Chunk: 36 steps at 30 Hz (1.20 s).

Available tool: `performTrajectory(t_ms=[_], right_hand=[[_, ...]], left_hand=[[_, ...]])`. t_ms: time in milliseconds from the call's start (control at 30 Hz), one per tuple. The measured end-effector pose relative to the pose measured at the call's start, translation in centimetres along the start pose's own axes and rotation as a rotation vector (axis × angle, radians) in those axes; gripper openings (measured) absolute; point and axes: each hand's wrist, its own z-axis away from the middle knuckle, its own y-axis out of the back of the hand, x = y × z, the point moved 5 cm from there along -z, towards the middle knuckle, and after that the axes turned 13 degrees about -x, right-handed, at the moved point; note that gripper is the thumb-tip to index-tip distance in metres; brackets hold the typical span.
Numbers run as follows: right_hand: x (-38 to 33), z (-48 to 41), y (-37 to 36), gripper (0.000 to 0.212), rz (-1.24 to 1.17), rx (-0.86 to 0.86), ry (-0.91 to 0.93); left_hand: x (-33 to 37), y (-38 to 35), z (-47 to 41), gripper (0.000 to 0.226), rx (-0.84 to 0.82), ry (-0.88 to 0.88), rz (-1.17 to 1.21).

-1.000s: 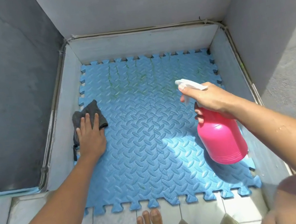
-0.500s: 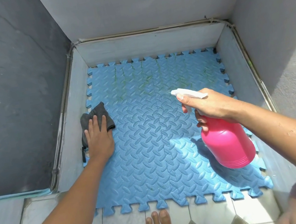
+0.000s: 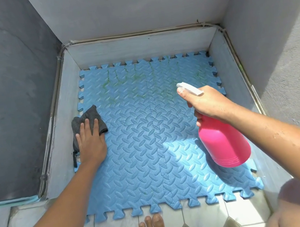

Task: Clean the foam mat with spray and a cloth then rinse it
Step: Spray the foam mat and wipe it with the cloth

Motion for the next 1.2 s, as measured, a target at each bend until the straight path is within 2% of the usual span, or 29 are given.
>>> performTrajectory(t_ms=[100, 200, 333, 500, 667, 833, 867, 933, 1067, 1133, 1200], right_hand=[[0.1, -0.1, -0.3, 0.060, 0.029, -0.021, 0.006], [0.7, -0.3, 0.0, 0.066, 0.039, -0.035, -0.042], [1.5, -0.8, 0.8, 0.062, -0.021, 0.020, -0.080], [2.7, -0.9, 0.9, 0.061, 0.143, -0.009, -0.133], [3.4, -1.0, 2.8, 0.064, -0.067, 0.078, -0.158], [2.1, -1.1, 1.1, 0.056, -0.047, -0.068, -0.108], [1.8, -1.1, 0.8, 0.053, -0.038, -0.081, -0.092], [1.5, -1.5, 0.6, 0.049, -0.058, -0.091, -0.068], [1.8, -2.7, 0.5, 0.054, -0.170, -0.086, -0.080], [1.9, -3.2, 0.4, 0.049, -0.175, -0.062, -0.081], [1.9, -3.8, 0.0, 0.048, -0.135, -0.052, -0.093]], left_hand=[[0.1, 0.0, 0.0, 0.061, 0.011, -0.001, 0.003], [0.1, 0.0, -0.1, 0.061, 0.005, -0.002, -0.002], [0.1, 0.1, 0.0, 0.061, -0.011, 0.003, 0.003], [0.2, 0.1, 0.0, 0.061, -0.014, 0.005, 0.015], [0.4, 0.3, 0.1, 0.059, -0.010, 0.020, 0.036], [3.6, 1.2, -2.7, 0.056, -0.042, 0.090, 0.140], [4.8, 1.4, -3.6, 0.055, -0.051, 0.058, 0.148], [8.4, 1.3, -4.7, 0.053, -0.080, -0.116, 0.095], [18.8, -1.7, -3.0, 0.055, -0.205, -0.643, -0.091], [22.2, -3.8, -1.3, 0.054, -0.274, -0.886, -0.170], [22.3, -4.1, -2.0, 0.052, -0.257, -0.948, -0.170]])
